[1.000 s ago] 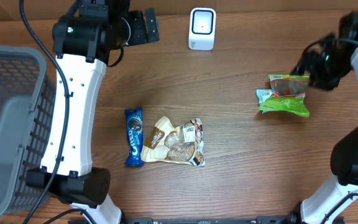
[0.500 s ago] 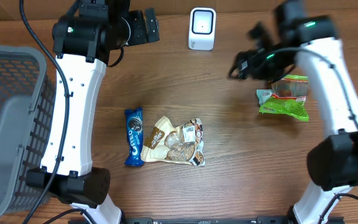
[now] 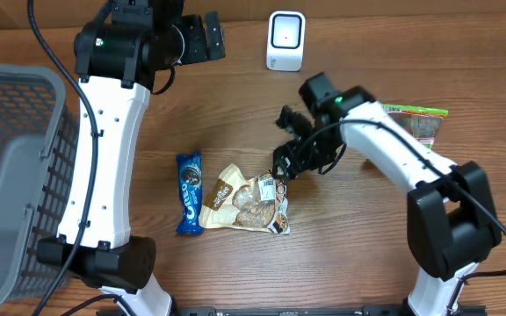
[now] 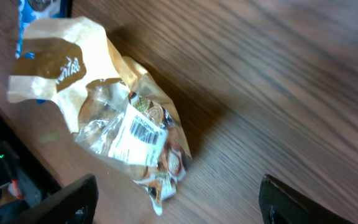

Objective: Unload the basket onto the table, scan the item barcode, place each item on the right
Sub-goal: 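Move the right gripper to the beige cookie bag and grasp it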

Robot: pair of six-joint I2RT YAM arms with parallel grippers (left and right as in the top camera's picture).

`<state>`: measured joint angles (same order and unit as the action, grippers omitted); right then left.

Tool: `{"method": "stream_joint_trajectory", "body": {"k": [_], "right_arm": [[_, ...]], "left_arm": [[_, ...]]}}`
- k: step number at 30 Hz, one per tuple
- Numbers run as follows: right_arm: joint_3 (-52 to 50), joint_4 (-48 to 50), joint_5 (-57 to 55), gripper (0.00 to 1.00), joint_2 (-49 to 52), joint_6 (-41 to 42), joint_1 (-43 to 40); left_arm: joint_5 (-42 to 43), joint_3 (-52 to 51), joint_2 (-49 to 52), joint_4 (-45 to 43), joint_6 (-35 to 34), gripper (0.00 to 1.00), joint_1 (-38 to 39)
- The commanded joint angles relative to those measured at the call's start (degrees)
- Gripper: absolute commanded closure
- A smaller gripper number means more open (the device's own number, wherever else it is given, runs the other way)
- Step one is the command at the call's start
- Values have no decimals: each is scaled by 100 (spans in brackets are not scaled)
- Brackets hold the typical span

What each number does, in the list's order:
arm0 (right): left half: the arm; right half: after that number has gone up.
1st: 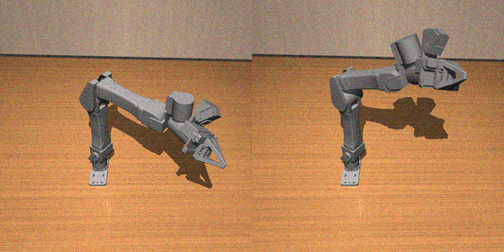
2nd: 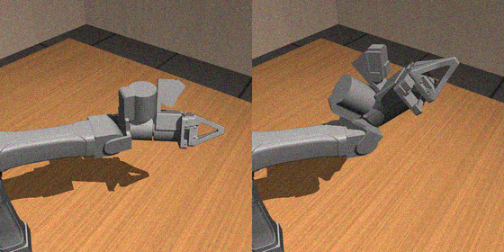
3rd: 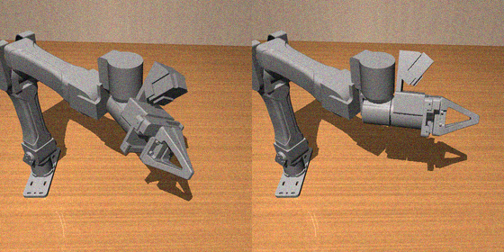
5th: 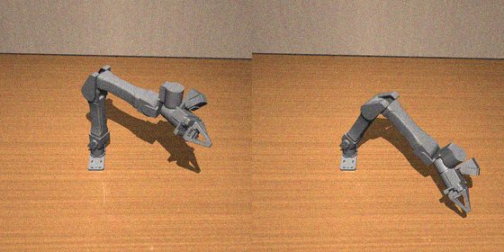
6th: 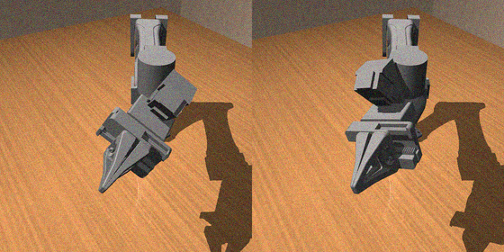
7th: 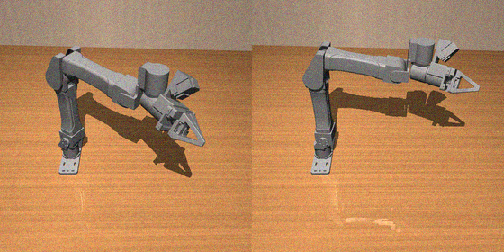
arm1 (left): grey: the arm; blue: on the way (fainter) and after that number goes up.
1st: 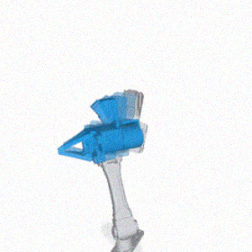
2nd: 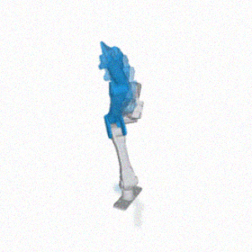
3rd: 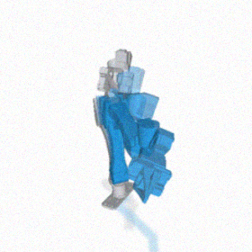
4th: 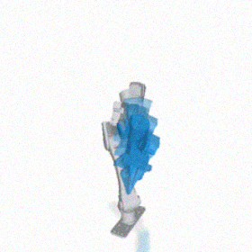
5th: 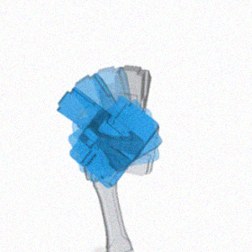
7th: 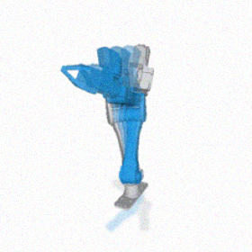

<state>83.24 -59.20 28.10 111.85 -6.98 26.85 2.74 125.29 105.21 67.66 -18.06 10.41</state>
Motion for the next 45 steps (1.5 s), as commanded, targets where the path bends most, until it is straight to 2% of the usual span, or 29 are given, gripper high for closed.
{"method": "stream_joint_trajectory", "body": {"k": [1,5,7,9,11,14,15,21,25,27,28,29,30,32,34,35,36,37,38,40,45], "right_arm": [[-415,426,72,18,-33,127,136],[-765,907,76,23,-28,313,166],[-918,1001,120,30,-28,424,166],[-1036,1038,216,43,-28,424,164],[-1080,1056,225,67,-28,426,164],[-1073,1204,199,94,-28,424,144],[-1071,1294,197,96,-28,422,103],[-656,1659,-330,96,-28,391,-363],[-435,2564,-796,96,-28,31,-623],[-435,3112,-743,95,-28,258,-710],[-402,3228,-678,72,-31,498,-739],[-337,3213,-564,43,-35,667,-761],[-256,3132,-433,24,-44,844,-785],[-4,2743,-144,10,-83,1314,-846],[297,2107,-63,9,-155,2076,-935],[400,1805,-17,16,-188,2396,-973],[470,1449,59,28,-227,2813,-1012],[468,1204,70,35,-247,3220,-1021],[444,933,66,35,-245,3609,-1021],[302,826,-24,32,-223,3825,-942],[-190,1235,-1176,29,-138,4660,-564]], "left_arm": [[22,107,-144,-17,-59,0,11],[20,107,-144,-17,-59,0,11],[20,107,-144,-17,-59,0,11],[22,107,-144,-17,-61,0,11],[22,107,-144,-17,-59,0,11],[22,107,-144,-17,-59,0,11],[20,107,-144,-17,-59,0,11],[22,107,-144,-17,-59,0,11],[22,107,-144,-17,-59,0,11],[20,107,-144,-17,-59,0,11],[22,107,-144,-17,-59,0,11],[22,107,-144,-17,-59,0,11],[20,107,-144,-17,-59,0,11],[22,107,-144,-17,-59,0,11],[20,107,-144,-17,-59,0,11],[22,107,-144,-17,-59,0,11],[20,107,-144,-17,-59,0,11],[20,107,-144,-17,-59,0,11],[22,107,-144,-17,-59,0,11],[20,107,-144,-17,-59,0,11],[20,107,-144,-17,-59,0,11]]}}
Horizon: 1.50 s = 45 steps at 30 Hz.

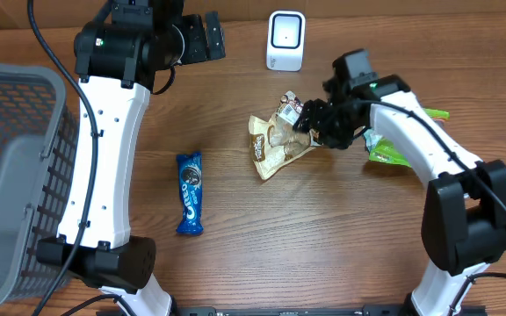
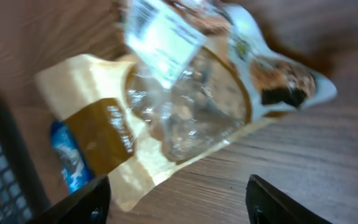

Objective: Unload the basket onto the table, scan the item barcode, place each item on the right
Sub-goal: 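Move the right gripper to the beige cookie bag and grasp it, then raise the cookie bag up to the white scanner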

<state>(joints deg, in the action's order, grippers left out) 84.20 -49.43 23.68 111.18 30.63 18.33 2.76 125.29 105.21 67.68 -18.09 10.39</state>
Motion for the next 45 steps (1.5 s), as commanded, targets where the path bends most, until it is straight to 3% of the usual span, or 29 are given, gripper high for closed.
{"method": "stream_joint_trajectory", "body": {"k": [1,6,13,21,24,29,31,34,39,42,45], "right_arm": [[-387,452,-807,29,-52,916,365],[-780,1255,-1045,26,-17,949,704],[-811,1329,-1840,27,142,981,798],[-811,1412,-2221,31,702,160,868],[-807,1569,-2824,32,704,-511,859],[-807,2052,-3182,31,704,-3071,857],[-800,2280,-3978,31,704,-3353,855],[-629,2116,-4148,30,662,-3180,855],[74,949,-3200,20,319,-1816,778],[243,535,-2341,19,190,-501,612],[103,378,-2267,18,275,841,450]], "left_arm": [[20,107,-144,-20,-57,0,13],[20,107,-144,-20,-57,0,13],[20,107,-144,-20,-57,0,13],[17,107,-144,-20,-57,0,13],[20,107,-144,-20,-57,0,13],[17,107,-144,-20,-57,0,13],[17,107,-144,-20,-57,0,13],[20,107,-144,-20,-57,0,13],[17,107,-144,-20,-57,0,13],[17,107,-144,-20,-57,0,13],[20,107,-144,-20,-57,0,13]]}}
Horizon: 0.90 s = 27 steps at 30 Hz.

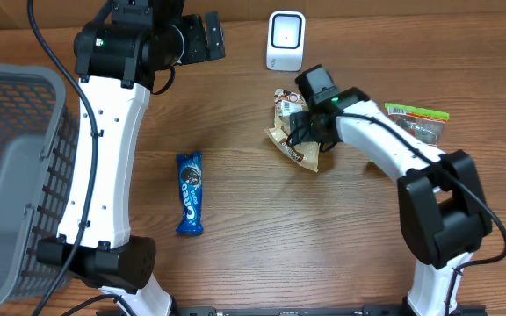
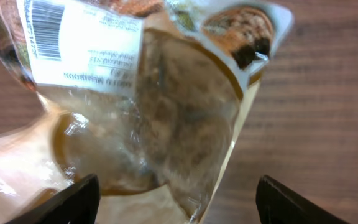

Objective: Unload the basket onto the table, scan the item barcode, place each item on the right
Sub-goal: 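Raise the cookie bag up to the white scanner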

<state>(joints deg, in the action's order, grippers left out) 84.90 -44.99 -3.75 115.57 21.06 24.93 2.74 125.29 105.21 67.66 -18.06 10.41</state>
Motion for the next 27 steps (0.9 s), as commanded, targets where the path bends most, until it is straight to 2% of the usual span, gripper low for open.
{"method": "stream_joint_trajectory", "body": {"k": [1,4,7,10,16,20,21,27], "right_arm": [[-28,-31,481,18,-120,1950,-251],[-234,282,546,17,46,1912,-367],[-448,765,872,18,168,1427,-409],[-503,981,1143,23,319,955,-411],[-629,1008,1246,56,577,667,-400],[-748,1023,1244,93,603,426,-400],[-741,1014,1241,96,597,356,-404],[-553,750,1228,96,256,-203,-494]], "left_arm": [[22,107,-144,-17,-59,0,11],[22,107,-144,-17,-59,0,11],[22,107,-144,-17,-59,0,11],[20,107,-144,-17,-59,0,11],[20,107,-144,-17,-59,0,11],[20,107,-144,-17,-59,0,11],[20,107,-144,-17,-59,0,11],[22,107,-144,-17,-59,0,11]]}}
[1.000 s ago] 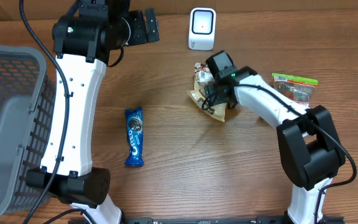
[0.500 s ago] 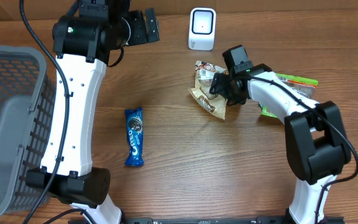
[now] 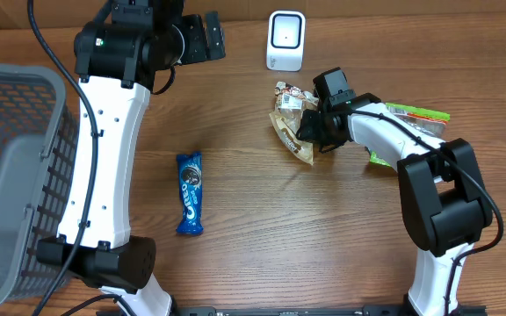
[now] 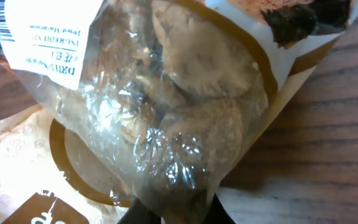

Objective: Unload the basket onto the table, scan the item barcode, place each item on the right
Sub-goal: 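Raise the cookie bag up to the white scanner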

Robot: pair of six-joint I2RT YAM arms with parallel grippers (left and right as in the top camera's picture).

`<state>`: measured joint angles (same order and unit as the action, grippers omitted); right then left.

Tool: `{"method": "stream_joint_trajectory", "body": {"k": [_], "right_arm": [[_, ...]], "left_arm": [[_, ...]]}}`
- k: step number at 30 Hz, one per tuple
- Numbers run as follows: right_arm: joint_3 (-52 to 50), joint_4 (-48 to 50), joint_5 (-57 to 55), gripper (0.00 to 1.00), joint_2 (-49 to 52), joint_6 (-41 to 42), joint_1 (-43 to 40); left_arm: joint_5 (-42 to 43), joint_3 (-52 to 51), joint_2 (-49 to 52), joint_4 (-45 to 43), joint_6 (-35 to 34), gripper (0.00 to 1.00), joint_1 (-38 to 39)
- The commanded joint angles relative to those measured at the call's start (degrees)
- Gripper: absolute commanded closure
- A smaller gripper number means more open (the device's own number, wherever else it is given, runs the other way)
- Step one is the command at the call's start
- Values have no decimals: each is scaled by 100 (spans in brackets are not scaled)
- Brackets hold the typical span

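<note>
The item is a tan and clear cookie bag (image 3: 290, 123) with a white barcode label (image 4: 42, 31) at its upper end. It lies just in front of the white scanner (image 3: 285, 40) at the table's back. My right gripper (image 3: 312, 129) is shut on the bag's clear plastic. In the right wrist view the bag (image 4: 166, 106) fills the frame and the dark fingers (image 4: 219, 213) pinch its lower part. My left gripper (image 3: 205, 37) hangs high at the back left, away from the bag. Whether it is open or shut does not show.
A blue Oreo pack (image 3: 190, 193) lies left of centre. A green packet (image 3: 415, 118) sits at the right, behind my right arm. A grey mesh basket (image 3: 11, 175) stands at the left edge. The tall left arm (image 3: 112, 132) rises between basket and Oreo pack.
In the right wrist view the fingers stood wide apart on either side of the bag; now they are pinched together on its clear plastic. The bag sits closer to the camera. The left arm is unchanged.
The bag lay mid-table beside the Oreo pack, with my right gripper open over it. Then it was up near the scanner at the gripper. Then it stood just below the scanner, label toward the back. Now the gripper is shut on it there.
</note>
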<state>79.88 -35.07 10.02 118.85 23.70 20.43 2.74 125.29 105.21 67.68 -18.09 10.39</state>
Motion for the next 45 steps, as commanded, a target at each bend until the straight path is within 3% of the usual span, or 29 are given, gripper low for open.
{"method": "stream_joint_trajectory", "body": {"k": [1,7,12,18,25,26,31,35,45], "right_arm": [[-7,-289,-214,96,-170,-518,-44],[203,-295,-1714,96,-1161,-645,24],[328,205,-3436,96,-1534,-1325,142],[350,1871,-5392,96,-1482,-3700,299],[350,4559,-5289,96,-1080,-7075,297],[350,5198,-5141,96,-846,-8054,295],[350,6255,-4636,96,-243,-10074,258],[350,6918,-4271,96,175,-10566,232],[350,6975,-3840,96,452,-10778,118]], "left_arm": [[22,107,-144,-20,-57,0,13],[22,107,-144,-20,-57,0,13],[22,107,-144,-20,-57,0,13],[22,107,-144,-20,-57,0,13],[20,107,-144,-20,-57,0,13],[22,107,-144,-20,-57,0,13],[22,107,-144,-20,-57,0,13],[20,107,-144,-20,-57,0,13],[20,107,-144,-20,-57,0,13]]}}
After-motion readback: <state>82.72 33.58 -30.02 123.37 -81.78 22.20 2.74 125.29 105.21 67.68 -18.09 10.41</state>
